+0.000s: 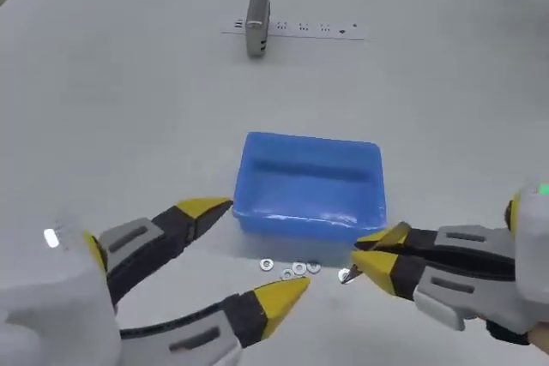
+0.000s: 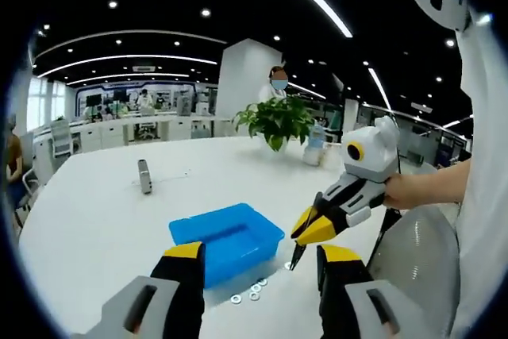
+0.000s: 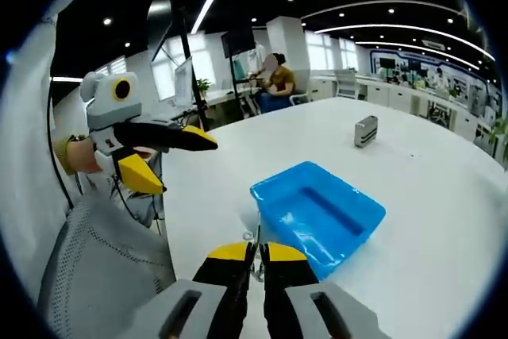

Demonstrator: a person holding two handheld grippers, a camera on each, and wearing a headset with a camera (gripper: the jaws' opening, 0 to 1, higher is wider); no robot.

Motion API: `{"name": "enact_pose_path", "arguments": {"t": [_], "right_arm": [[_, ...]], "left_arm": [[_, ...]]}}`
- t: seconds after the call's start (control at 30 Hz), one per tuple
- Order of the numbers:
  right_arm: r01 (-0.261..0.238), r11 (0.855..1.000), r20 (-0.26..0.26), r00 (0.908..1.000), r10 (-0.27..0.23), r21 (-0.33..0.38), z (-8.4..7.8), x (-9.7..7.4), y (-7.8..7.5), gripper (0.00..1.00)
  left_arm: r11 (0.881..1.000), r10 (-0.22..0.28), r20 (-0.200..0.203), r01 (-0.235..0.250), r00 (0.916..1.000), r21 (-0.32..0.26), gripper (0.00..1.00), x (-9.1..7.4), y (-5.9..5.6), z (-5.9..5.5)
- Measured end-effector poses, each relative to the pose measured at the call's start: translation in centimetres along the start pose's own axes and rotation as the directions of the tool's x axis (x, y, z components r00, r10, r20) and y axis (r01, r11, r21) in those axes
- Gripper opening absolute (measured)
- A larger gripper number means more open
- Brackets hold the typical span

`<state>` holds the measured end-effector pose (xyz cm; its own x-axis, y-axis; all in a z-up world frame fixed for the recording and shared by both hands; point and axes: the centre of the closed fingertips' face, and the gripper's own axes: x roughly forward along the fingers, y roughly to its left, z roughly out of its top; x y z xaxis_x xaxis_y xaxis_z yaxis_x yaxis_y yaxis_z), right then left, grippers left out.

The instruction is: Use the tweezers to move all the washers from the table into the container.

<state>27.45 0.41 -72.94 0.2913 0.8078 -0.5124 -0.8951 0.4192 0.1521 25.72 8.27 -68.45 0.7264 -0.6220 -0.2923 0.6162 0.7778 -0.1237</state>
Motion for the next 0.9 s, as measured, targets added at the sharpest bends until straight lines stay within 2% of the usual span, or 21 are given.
{"name": "enact_pose_path", "arguments": {"t": [0.2,0.33,0.4,0.43,0.53,0.6,0.63,0.67,0.73,0.8,0.9], "right_arm": [[0.020,0.999,-0.008,0.9998,-0.020,-0.045,1.3,-1.1,-0.9,0.02],[0.034,0.997,0.001,0.9994,-0.035,-0.065,2.4,-1.3,-1.7,0.02],[0.041,0.997,0.011,0.9991,-0.040,-0.068,3.0,-1.3,-2.3,0.02],[0.046,0.997,0.018,0.9988,-0.045,-0.068,3.3,-1.2,-2.6,0.02],[0.068,0.995,0.040,0.9971,-0.065,-0.069,4.2,-0.8,-3.8,0.02],[0.081,0.994,0.049,0.9958,-0.078,-0.068,4.6,-0.5,-4.5,0.02],[0.088,0.994,0.053,0.9950,-0.085,-0.064,4.7,-0.2,-4.9,0.02],[0.100,0.993,0.053,0.9939,-0.097,-0.061,4.7,0.1,-5.5,0.02],[0.129,0.989,0.045,0.9910,-0.126,-0.069,4.5,0.8,-6.6,0.02],[0.134,0.989,0.038,0.9905,-0.132,-0.057,4.3,1.4,-7.3,0.02],[0.133,0.990,0.035,0.9906,-0.132,-0.045,3.9,2.3,-8.0,0.02]], "left_arm": [[0.999,0.049,0.031,-0.049,0.9983,-0.004,0.78,-0.1,-0.6,-0.5],[0.994,0.110,0.002,-0.110,0.9939,-0.026,0.89,0.1,-0.8,-1.4],[0.992,0.123,0.010,-0.122,0.9924,-0.015,0.93,0.2,-0.9,-1.7],[0.992,0.125,0.013,-0.125,0.9920,-0.016,0.95,0.1,-0.8,-1.7],[0.991,0.132,0.091,-0.128,0.9871,-0.044,0.97,0.1,-0.7,-0.8],[0.989,0.138,0.121,-0.129,0.9831,-0.074,0.99,0.2,-0.8,-0.5],[0.988,0.144,0.136,-0.134,0.9802,-0.079,0.99,-0.1,-0.2,-0.9],[0.989,0.139,0.145,-0.130,0.9796,-0.068,0.99,-0.1,-0.4,-0.9],[0.991,0.136,0.138,-0.132,0.9810,-0.034,0.99,0.0,-0.6,-0.9],[0.991,0.134,0.136,-0.135,0.9815,-0.003,0.99,0.2,-0.6,-1.0],[0.990,0.143,0.125,-0.144,0.9818,0.003,0.99,0.1,-0.3,-1.4]]}}
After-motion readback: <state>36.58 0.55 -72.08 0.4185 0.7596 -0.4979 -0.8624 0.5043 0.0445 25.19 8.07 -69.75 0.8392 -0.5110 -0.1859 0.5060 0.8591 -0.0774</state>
